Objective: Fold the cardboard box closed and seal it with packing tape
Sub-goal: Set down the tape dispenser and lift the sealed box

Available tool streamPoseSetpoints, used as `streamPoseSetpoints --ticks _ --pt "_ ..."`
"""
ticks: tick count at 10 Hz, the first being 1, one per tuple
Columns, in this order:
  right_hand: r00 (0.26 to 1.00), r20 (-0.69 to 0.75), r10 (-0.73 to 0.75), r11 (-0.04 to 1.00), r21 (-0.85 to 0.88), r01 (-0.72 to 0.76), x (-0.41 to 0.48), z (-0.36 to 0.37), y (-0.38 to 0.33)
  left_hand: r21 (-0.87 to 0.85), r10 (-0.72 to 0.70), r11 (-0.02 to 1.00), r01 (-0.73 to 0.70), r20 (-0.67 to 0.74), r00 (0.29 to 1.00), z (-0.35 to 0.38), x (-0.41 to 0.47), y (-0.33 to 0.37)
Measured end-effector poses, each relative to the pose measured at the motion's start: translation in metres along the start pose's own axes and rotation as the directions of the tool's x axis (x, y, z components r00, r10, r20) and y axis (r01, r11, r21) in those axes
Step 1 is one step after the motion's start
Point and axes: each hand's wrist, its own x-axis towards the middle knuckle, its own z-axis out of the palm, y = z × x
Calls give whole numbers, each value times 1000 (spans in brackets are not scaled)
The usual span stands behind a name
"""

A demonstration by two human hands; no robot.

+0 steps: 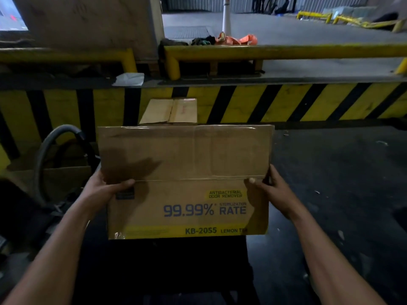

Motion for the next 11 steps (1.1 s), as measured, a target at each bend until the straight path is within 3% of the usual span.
streamPoseSetpoints --ticks 1,2,3,4,5,6,9,11 --pt "996 -52 79 997 31 -77 0 1 -7 -73 -6 997 3 -32 999 4 3 -6" --pt "979 -173 104 992 -55 -115 5 6 -2 -67 -44 997 32 -186 982 8 10 -22" --pt "965 -258 36 989 -130 -72 9 8 7 -12 -44 999 42 -331 943 12 11 -36" --pt "979 -203 -21 969 -247 -30 5 6 21 45 -61 996 80 -325 944 16 8 -48" --pt "992 -118 -35 897 -442 -21 -4 4 51 148 -122 976 157 -225 967 25 -4 -63" --pt "998 -50 45 857 -511 -64 -21 3 84 237 -160 954 182 -107 981 37 -22 -91" --pt "990 -135 41 872 -480 -102 -41 9 106 368 -88 920 133 -138 986 56 -37 -105" --pt "979 -203 -14 863 -497 -90 -61 11 96 205 -108 968 146 -182 977 47 -51 -115"
